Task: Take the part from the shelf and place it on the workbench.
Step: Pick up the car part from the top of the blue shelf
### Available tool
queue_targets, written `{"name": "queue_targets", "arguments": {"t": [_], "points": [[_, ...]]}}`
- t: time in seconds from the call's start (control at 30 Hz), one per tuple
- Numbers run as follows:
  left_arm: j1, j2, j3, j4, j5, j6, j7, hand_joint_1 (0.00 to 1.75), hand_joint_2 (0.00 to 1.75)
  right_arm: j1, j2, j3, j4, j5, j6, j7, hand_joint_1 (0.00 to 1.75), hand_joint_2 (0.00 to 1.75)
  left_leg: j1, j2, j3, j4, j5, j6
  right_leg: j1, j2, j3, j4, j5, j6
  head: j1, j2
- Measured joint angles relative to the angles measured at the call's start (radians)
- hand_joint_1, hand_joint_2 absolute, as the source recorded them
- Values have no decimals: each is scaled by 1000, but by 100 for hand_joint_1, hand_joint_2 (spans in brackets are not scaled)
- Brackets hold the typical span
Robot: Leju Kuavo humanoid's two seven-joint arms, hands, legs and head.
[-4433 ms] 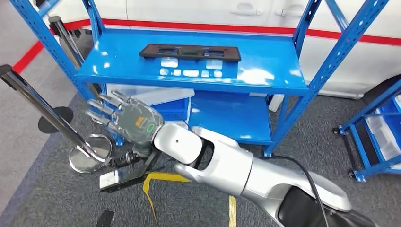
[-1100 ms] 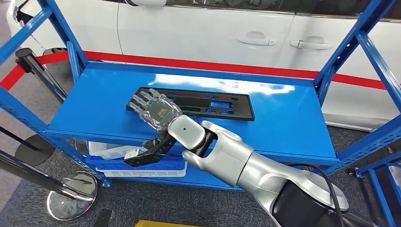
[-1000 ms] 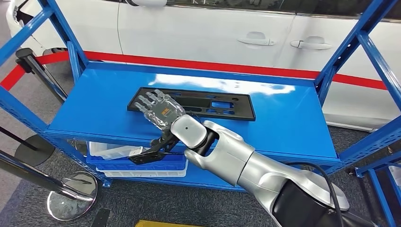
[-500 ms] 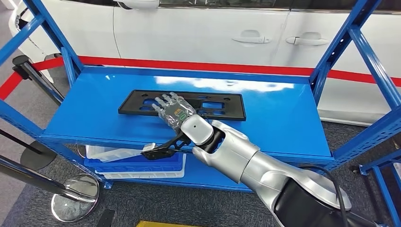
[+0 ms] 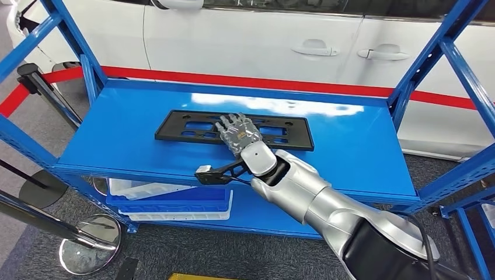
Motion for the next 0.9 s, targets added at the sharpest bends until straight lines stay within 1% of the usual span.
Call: {"name": "queue_targets", "arguments": {"t": [0.03, 0.07, 0.1, 0.13, 0.17, 0.2, 0.27, 0.33, 0.37, 0.4, 0.47, 0.5, 0.53, 0.57, 0.6, 0.63, 0.67, 0.7, 0.73, 0.77, 0.83, 0.87, 0.9], "points": [[1, -1, -1, 0, 0, 0, -2, 0, 0, 2, -5, 0, 6, 1, 0, 8, 0, 175, 1, 0, 1, 0, -1, 0, -3, 0, -6, 7, 10, 2, 0, 0], [1, -1, -2, 0, 1, 0, -4, 0, 0, 4, -10, -1, 12, 3, 1, 15, 0, 175, 1, -1, 2, 1, -2, -1, -6, 0, 7, -25, 37, 2, 0, 0], [1, -2, -3, 0, 2, 0, -6, 0, 0, 4, -14, -3, 17, 4, 3, 23, 0, 175, 3, -1, 3, 3, -4, -4, -8, -1, 38, -91, 75, 2, 0, 0], [1, -3, -3, 0, 3, 0, -7, 0, 0, 3, -17, -6, 21, 7, 7, 30, 0, 175, 2, -2, 3, 5, -6, -8, -9, -1, 72, -161, 103, 2, 0, 0], [0, -4, -4, 0, 5, 0, -8, 0, 0, 2, -19, -9, 24, 11, 14, 38, 0, 175, 1, -2, 2, 8, -8, -13, -8, -1, 99, -219, 122, -1, 0, 0], [0, -4, -4, 0, 7, -1, -8, 0, 0, 1, -21, -11, 27, 14, 24, 47, 0, 175, 0, -2, 1, 9, -9, -19, -6, -1, 116, -255, 130, -4, -1, 0], [-1, -4, -5, 0, 15, -4, -8, 0, 0, 0, -28, -14, 36, 18, 47, 66, 0, 175, 0, -2, 0, 5, -7, -31, -2, 1, 120, -268, 129, -14, -2, 0], [0, -6, -5, 0, 21, -8, -8, 0, 0, -1, -35, -16, 45, 19, 65, 88, 0, 175, 3, -1, -2, 7, -13, -41, -3, 1, 123, -275, 134, -26, -2, 0], [0, -7, -5, 0, 24, -10, -9, 0, 0, -2, -38, -16, 48, 19, 70, 97, 0, 175, 3, 0, -12, 29, -29, -45, -4, 2, 125, -279, 136, -32, -3, 0], [0, -8, -6, 0, 26, -11, -10, 0, 0, -4, -40, -17, 52, 19, 74, 105, 0, 175, 4, 0, -29, 68, -53, -47, -5, 2, 127, -282, 138, -38, -5, 0], [-1, -9, -6, 0, 31, -15, -13, 0, 0, -5, -46, -20, 62, 14, 75, 118, 0, 175, 2, 0, -87, 194, -109, -48, 0, 2, 127, -282, 137, -45, -6, 0], [0, -9, -6, 0, 34, -19, -14, 0, 0, -3, -49, -23, 67, 8, 75, 124, 0, 175, 1, 0, -112, 244, -124, -47, 4, 2, 127, -281, 136, -48, -6, 0], [1, -9, -6, 0, 37, -23, -16, 0, 0, -2, -53, -28, 72, 0, 73, 131, 0, 175, 0, 0, -124, 265, -121, -45, 7, 2, 127, -280, 135, -50, -6, 0], [2, -9, -6, 0, 39, -29, -17, 0, 0, 0, -58, -32, 76, -8, 72, 137, 0, 175, -1, 0, -117, 248, -100, -41, 10, 3, 128, -279, 134, -51, -6, 0], [3, -9, -6, 0, 41, -33, -20, 0, 0, 0, -61, -37, 79, -13, 72, 144, 0, 175, -3, 0, -92, 195, -67, -35, 13, 4, 129, -277, 133, -52, -6, 0], [2, -8, -6, 0, 41, -37, -23, 0, 0, 0, -65, -42, 82, -16, 73, 149, 0, 175, -6, 0, -60, 128, -39, -27, 15, 4, 130, -277, 132, -53, -6, 0], [2, -8, -6, 0, 41, -39, -26, 0, 0, -1, -69, -46, 84, -18, 74, 153, 0, 175, -10, 0, -29, 68, -19, -20, 18, 5, 130, -276, 130, -52, -5, 0], [1, -8, -6, 0, 42, -41, -29, 0, 0, -1, -73, -49, 86, -19, 75, 155, 0, 175, -13, 0, -8, 27, -10, -15, 18, 5, 130, -276, 130, -50, -5, 0], [0, -7, -6, 0, 42, -41, -31, 0, 0, -1, -76, -51, 88, -19, 76, 157, 0, 175, -17, -1, 0, 8, -11, -11, 18, 5, 128, -276, 130, -47, -5, 0], [0, -7, -6, 0, 42, -42, -32, 0, 0, -1, -80, -52, 90, -19, 77, 157, 2, 175, -19, -1, 3, 4, -11, -9, 18, 5, 127, -277, 131, -43, -5, 0], [0, -9, -6, 0, 42, -45, -35, 0, 0, 0, -86, -57, 94, -19, 77, 158, 89, 175, -14, -1, 8, -8, -4, -4, 18, 6, 126, -275, 128, -33, -4, 0], [0, -10, -6, 0, 43, -48, -39, 0, 0, 0, -89, -62, 96, -21, 79, 156, 132, 175, -11, 1, 13, -16, 0, 0, 19, 6, 120, -259, 116, -26, -3, 0], [-1, -11, -6, 0, 43, -52, -45, 0, 0, 0, -92, -66, 97, -23, 83, 154, 174, 175, -7, 2, 18, -23, 3, 3, 19, 5, 106, -227, 96, -20, -2, 0]]}}
